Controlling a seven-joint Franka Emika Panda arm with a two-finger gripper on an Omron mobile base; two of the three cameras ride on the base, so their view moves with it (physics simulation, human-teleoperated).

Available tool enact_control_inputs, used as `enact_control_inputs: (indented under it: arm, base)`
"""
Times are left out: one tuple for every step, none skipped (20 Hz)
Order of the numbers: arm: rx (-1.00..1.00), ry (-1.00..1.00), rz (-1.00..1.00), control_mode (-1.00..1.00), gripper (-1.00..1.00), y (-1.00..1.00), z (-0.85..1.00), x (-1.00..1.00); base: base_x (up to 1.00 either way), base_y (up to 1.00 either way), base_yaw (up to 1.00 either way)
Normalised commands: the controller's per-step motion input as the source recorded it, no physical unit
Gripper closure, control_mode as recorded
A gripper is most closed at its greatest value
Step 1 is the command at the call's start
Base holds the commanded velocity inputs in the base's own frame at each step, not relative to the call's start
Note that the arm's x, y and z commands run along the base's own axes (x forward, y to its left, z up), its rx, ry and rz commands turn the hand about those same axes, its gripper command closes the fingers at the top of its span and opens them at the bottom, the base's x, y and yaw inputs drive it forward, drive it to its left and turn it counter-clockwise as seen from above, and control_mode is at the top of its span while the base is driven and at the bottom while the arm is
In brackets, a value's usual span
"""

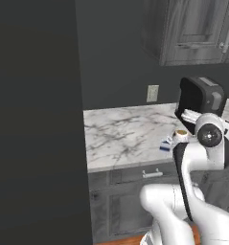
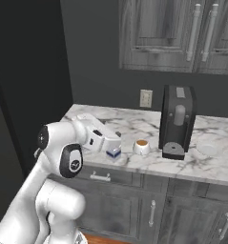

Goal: Take a sugar cube from the saucer and place it inside the coffee. Then, grab milk from the fridge and place it next to the coffee on the counter to sweeten the coffee.

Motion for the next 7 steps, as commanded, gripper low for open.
enact_control_inputs:
  arm:
    - [0.03, -0.16, 0.0, -1.0, -1.0, -0.37, 0.48, -1.0]
    - [0.03, -0.17, 0.0, -1.0, -1.0, -0.43, 0.48, -1.0]
    - [0.03, -0.18, 0.0, -1.0, -1.0, -0.46, 0.49, -1.0]
    - [0.03, -0.18, 0.0, -1.0, -1.0, -0.45, 0.49, -1.0]
    - [0.03, -0.18, 0.0, -1.0, -1.0, -0.44, 0.5, -1.0]
    - [0.03, -0.17, 0.0, -1.0, -1.0, -0.42, 0.51, -1.0]
    - [0.03, -0.17, 0.0, -1.0, -1.0, -0.39, 0.51, -1.0]
  base:
    - [0.0, 0.0, 0.0]
    - [0.0, 0.0, 0.0]
    - [0.0, 0.0, 0.0]
    - [0.0, 0.0, 0.0]
    - [0.0, 0.0, 0.0]
    - [0.0, 0.0, 0.0]
    - [0.0, 0.0, 0.0]
